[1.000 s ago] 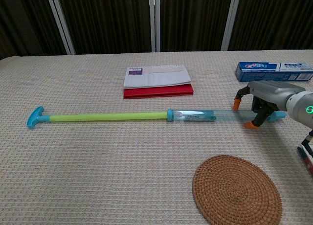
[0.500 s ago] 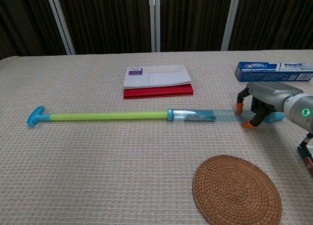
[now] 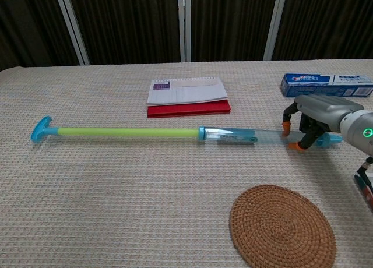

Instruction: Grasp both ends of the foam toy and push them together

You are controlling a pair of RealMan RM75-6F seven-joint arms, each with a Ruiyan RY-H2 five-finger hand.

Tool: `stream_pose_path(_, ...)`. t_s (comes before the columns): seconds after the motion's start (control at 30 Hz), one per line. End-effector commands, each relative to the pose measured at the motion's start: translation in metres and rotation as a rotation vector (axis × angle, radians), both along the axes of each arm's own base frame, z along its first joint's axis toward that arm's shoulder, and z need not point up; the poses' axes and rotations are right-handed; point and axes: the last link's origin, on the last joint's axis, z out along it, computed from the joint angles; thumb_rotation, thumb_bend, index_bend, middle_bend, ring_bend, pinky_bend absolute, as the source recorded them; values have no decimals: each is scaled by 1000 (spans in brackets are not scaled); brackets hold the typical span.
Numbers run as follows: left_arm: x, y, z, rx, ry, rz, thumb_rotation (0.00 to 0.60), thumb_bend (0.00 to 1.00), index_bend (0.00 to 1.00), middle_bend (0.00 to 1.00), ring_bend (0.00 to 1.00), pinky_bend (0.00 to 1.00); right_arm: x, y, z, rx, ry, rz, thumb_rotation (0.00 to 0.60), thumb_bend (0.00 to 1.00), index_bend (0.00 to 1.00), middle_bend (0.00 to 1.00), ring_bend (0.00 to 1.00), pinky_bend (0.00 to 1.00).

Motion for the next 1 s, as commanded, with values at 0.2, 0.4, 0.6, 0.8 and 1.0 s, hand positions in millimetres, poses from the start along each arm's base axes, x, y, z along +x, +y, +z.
stream_pose_path(0.2,29,55,-32,-77,52,-135,600,21,172,737,688,851,4,2,7,-8,25,13,600,528,726,1000,1000,1000)
stream_pose_path(0.4,37,81,-55,-136,110,-153,600,166,328,793,742,936,5,2,10,-13,37,8,600,535,731,1000,1000,1000)
stream_pose_path(0.6,33,91,-72,-181,152,-107,600,243,406,807,751,954,5,2,12,-18,44,2,600,536,741,1000,1000,1000)
stream_pose_path(0.8,22,100,-79,-185,163,-60,600,295,413,807,751,954,5,2,14,-22,45,2,600,535,747,1000,1000,1000)
stream_pose_path(1.0,16,110,-87,-189,143,-35,600,314,430,807,751,954,6,2,15,-19,45,2,600,537,747,1000,1000,1000)
